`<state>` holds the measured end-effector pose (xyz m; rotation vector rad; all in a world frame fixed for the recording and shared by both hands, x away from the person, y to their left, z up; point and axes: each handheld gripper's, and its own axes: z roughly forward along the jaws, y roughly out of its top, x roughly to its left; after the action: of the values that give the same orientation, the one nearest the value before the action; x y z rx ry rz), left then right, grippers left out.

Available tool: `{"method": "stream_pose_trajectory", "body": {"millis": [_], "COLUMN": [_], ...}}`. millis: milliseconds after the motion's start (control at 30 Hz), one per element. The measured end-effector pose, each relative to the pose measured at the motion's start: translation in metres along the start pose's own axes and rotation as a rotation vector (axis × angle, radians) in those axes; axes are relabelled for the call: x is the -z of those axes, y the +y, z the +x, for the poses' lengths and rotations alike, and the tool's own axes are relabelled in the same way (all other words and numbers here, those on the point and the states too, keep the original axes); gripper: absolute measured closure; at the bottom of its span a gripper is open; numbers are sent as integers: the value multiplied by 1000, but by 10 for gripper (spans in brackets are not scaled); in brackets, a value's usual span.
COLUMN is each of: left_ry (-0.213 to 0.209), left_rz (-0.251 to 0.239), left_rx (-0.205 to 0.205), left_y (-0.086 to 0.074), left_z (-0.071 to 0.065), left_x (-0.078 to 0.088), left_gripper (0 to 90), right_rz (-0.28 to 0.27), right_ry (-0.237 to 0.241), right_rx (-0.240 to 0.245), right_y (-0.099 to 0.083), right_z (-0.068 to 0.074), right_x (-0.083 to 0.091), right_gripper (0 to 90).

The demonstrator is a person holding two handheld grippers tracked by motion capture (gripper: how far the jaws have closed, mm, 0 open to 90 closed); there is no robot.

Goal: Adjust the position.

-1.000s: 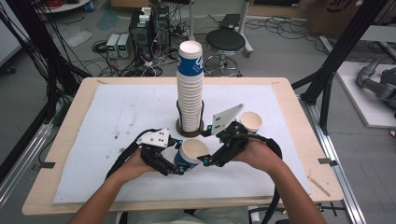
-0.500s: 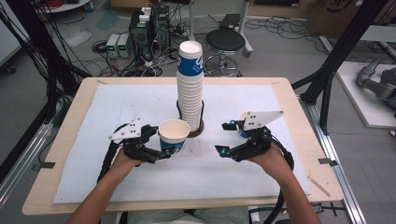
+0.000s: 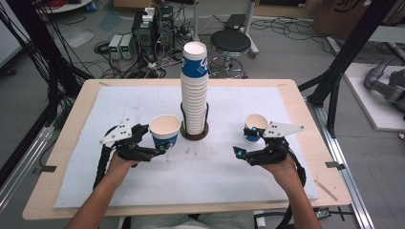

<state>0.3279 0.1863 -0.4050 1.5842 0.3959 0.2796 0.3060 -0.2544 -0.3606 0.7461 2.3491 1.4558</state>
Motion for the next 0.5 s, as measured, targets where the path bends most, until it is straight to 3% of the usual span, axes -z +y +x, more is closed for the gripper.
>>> {"method": "stream_pose_trajectory", "body": {"millis": [167,500], "left_ry": [55,131], "left_rz": [-23,-81], "left_rx": [1,9], "left_y": [-3,-5], "left_z": [7,18], "left_x": [10,30], "left_gripper": [279,279], "right_rz": [8,-35], "right_ry": [-36,-51], "right_rx": [-4,-24], "right_y": [-6,-11], "right_z": [-3,-7], "right_x": [-1,1], "right_gripper": [212,211]}}
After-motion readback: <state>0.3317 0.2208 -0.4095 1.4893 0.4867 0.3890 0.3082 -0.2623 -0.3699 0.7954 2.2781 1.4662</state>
